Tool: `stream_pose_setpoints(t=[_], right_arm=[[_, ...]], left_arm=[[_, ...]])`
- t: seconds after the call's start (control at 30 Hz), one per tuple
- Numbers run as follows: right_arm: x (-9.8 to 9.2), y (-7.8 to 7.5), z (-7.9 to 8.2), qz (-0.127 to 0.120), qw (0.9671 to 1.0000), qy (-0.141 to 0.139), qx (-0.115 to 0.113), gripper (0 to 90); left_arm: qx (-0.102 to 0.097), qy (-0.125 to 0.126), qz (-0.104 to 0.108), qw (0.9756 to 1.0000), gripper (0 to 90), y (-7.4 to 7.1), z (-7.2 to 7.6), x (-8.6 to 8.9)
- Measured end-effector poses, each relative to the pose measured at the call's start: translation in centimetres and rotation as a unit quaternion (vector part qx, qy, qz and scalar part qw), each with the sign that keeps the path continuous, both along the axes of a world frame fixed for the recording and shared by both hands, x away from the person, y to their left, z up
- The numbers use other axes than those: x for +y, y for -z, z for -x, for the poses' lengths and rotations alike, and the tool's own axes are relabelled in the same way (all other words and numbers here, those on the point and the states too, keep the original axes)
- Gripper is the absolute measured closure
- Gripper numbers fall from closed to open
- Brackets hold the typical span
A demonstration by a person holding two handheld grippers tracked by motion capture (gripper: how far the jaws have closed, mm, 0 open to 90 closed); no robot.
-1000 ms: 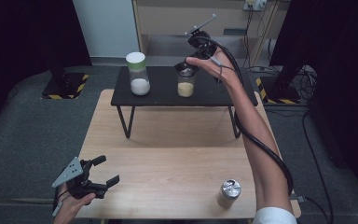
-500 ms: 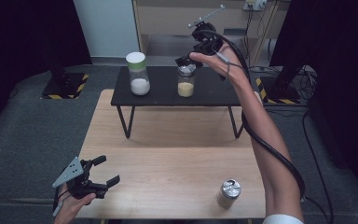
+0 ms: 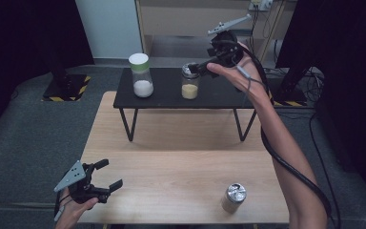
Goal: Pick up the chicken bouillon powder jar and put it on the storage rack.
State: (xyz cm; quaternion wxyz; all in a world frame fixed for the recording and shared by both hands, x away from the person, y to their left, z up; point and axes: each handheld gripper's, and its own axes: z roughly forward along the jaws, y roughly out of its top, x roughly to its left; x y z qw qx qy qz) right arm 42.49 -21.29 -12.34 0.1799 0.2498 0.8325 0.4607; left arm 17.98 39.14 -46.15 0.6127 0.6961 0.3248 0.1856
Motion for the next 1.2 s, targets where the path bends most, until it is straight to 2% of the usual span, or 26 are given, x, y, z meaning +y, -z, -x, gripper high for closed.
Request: stream_pose_setpoints(t=[0.37,0.63,0.77,1.2], right_arm=[[-3.6,2.5,4.5,-0.036,0.9983,0.001,-0.046,7.3],[-6.1,4.1,6.8,-0.052,0.9973,0.001,-0.052,7.3],[-7.2,5.2,7.8,-0.066,0.9967,0.001,-0.047,7.4],[-10.0,8.9,12.2,-0.077,0.9954,0.006,-0.056,7.2]], left_arm=[[0.001,-0.001,-0.002,1.0000,0.0,0.0,0.0,-0.1],[0.000,-0.002,-0.004,1.0000,0.0,-0.1,0.0,-0.1],[0.001,-0.001,-0.004,1.0000,0.0,-0.1,0.0,-0.1],[0.000,0.000,-0.005,1.0000,0.0,-0.1,0.0,-0.1]])
